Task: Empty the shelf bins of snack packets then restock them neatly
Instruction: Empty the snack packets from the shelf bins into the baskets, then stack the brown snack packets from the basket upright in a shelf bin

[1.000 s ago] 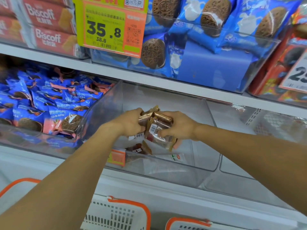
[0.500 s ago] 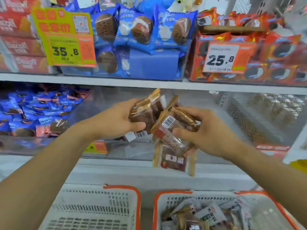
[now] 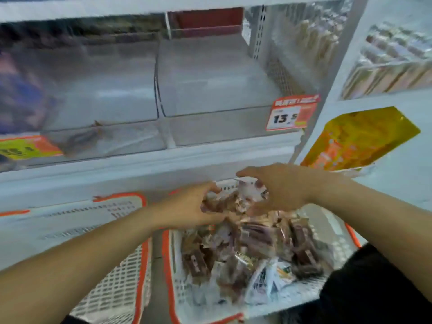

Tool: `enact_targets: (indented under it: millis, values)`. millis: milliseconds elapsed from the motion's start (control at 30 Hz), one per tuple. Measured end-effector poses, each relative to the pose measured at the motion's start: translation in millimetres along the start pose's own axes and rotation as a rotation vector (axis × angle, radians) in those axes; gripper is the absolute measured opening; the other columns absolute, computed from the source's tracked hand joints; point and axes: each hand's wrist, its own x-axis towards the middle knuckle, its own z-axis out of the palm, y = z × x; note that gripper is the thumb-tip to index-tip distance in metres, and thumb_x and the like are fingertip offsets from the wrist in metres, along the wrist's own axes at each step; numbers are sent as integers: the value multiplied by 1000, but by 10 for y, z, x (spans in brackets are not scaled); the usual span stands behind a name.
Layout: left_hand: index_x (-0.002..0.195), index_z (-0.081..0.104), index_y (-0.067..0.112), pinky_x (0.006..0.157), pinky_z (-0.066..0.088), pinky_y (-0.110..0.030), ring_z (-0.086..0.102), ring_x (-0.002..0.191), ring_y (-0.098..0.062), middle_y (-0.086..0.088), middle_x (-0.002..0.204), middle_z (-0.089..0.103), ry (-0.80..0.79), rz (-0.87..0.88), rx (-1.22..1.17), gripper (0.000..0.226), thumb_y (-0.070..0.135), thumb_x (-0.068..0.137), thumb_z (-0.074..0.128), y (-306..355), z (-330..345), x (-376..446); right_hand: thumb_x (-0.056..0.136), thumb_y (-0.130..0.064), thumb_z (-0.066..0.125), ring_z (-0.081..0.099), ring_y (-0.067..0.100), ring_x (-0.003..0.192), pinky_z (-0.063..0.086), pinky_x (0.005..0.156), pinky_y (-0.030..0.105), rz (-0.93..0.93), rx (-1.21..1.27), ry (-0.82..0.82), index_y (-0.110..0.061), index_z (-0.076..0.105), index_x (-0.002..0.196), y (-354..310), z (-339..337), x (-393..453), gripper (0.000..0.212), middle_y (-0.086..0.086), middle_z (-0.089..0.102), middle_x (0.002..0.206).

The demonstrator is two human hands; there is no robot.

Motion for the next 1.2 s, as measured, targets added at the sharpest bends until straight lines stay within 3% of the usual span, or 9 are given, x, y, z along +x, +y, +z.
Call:
enact_targets:
  millis: [100, 233, 333, 400, 567, 700, 833, 1000, 1200]
  values:
    - [130, 56, 26, 80, 50, -27, 63, 87, -11, 13, 101, 65, 103, -48, -1, 48, 39, 87, 74, 26, 53, 97, 89, -56, 67, 52, 21, 130, 41, 104, 34, 17, -12, 86, -26, 31, 155, 68, -21, 82, 81, 0, 51, 148]
    - [91, 69, 21, 63, 51, -28, 64, 61, -14, 8, 77, 69, 428, -32, -130, 4, 24, 90, 72, 33, -570, 44, 92, -34, 71, 67, 11, 92, 53, 83, 25, -188, 140, 578, -20, 66, 124, -32, -218, 77, 35, -5, 71, 111]
    - [86, 71, 16, 49, 46, -22, 60, 53, -14, 3, 66, 69, 660, -23, -230, 9, 22, 92, 69, -33, -1277, -147, 91, -17, 70, 66, 7, 80, 52, 73, 16, -372, 292, 822, -17, 73, 106, -236, -403, 174, 15, -8, 70, 91]
    - [89, 72, 14, 58, 48, -27, 57, 61, -15, -9, 72, 68, 824, -53, -203, 13, 26, 93, 70, -195, -1676, -276, 90, -13, 70, 65, 7, 81, 53, 73, 16, -460, 330, 845, -17, 73, 103, -444, -615, 290, 14, -9, 70, 89]
    - [101, 74, 19, 67, 47, -24, 61, 83, -19, -12, 103, 73, 735, -267, -40, 15, 30, 91, 72, -824, -2292, -369, 89, -17, 71, 63, 5, 77, 46, 74, 8, -587, 173, 790, -17, 74, 97, -1219, -1347, 768, 8, -7, 72, 87]
    - [135, 58, 28, 100, 42, -29, 56, 118, -20, -2, 140, 55, 406, -398, 143, 50, 43, 89, 72, -1165, -2378, -234, 85, -28, 80, 61, 11, 87, 50, 86, 25, -407, 12, 415, -18, 67, 118, -1701, -1641, 1563, 36, -4, 66, 102]
    - [153, 34, 30, 107, 41, -32, 46, 134, -22, 0, 152, 42, 171, -521, 270, 78, 46, 87, 73, -1496, -2381, -83, 76, -26, 88, 65, 25, 109, 55, 96, 44, -296, -11, 115, -15, 64, 127, -1863, -1558, 2319, 58, 1, 64, 117]
    - [124, 69, 28, 83, 52, -25, 65, 104, -19, 7, 118, 68, 175, -507, 237, 35, 20, 90, 69, -1874, -2310, 14, 72, -32, 91, 64, 19, 72, 56, 73, 34, -199, -160, -25, -10, 65, 124, -1921, -1300, 2690, 62, 2, 65, 102]
    - [96, 76, 28, 57, 57, -24, 68, 62, -3, 9, 75, 74, 397, -314, -63, 15, 21, 83, 81, -1766, -2397, -31, 85, -44, 77, 58, 25, 80, 43, 63, 29, -197, -212, 89, -4, 66, 106, -1903, -1268, 2475, 47, 10, 64, 99]
